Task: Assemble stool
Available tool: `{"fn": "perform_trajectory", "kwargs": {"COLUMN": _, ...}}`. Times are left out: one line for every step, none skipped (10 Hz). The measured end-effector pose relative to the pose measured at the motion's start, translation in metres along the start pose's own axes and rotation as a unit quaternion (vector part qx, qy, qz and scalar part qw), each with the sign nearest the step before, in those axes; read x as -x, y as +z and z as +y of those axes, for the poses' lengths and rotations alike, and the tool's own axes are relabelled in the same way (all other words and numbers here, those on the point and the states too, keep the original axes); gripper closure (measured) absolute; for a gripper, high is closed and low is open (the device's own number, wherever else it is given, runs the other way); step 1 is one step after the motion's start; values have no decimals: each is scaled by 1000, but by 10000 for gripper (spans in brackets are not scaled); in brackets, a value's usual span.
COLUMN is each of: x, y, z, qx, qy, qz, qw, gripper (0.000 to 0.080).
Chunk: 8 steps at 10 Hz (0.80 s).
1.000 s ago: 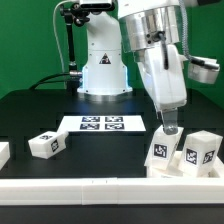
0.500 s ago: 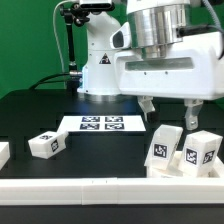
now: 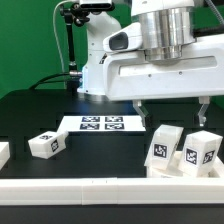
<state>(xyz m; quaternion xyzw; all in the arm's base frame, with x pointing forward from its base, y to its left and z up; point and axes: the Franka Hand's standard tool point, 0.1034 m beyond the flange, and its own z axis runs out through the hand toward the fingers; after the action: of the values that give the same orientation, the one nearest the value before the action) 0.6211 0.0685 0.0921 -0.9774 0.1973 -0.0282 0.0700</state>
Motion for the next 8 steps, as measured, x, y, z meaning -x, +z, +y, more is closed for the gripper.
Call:
{"fn": "perform_trajectory", "kwargs": {"x": 0, "y": 0, "z": 1, "qx": 0, "qy": -29, "qz": 0, "qw": 1000, "gripper": 151}}
{"fn": "perform_trajectory", "kwargs": {"x": 0, "y": 0, "z": 1, "qx": 1, "qy": -46, "qz": 0, "qw": 999, "gripper": 151}}
{"fn": "perform_trajectory", "kwargs": {"x": -1, "y": 0, "z": 2, "qx": 2, "qy": -90, "qz": 0, "qw": 996, "gripper": 151}}
{"fn": "perform_trajectory", "kwargs": {"x": -1, "y": 1, "z": 3, "qx": 8, "qy": -145, "qz": 0, "qw": 989, "gripper": 151}}
{"fn": "perform_trajectory", "kwargs": {"x": -1, "y": 2, "z": 5, "qx": 16, "qy": -203, "qz": -1, "qw": 979, "gripper": 151}}
{"fn": "perform_trajectory", "kwargs": {"x": -2, "y": 3, "z": 7, "qx": 22, "qy": -265, "qz": -3, "qw": 964, "gripper": 151}}
{"fn": "perform_trajectory", "kwargs": {"x": -4, "y": 6, "z": 7, "qx": 31, "qy": -343, "qz": -6, "qw": 939, "gripper": 151}}
{"fn": "perform_trajectory", "kwargs": {"x": -4, "y": 7, "z": 6, "qx": 37, "qy": -384, "qz": -8, "qw": 923, "gripper": 151}}
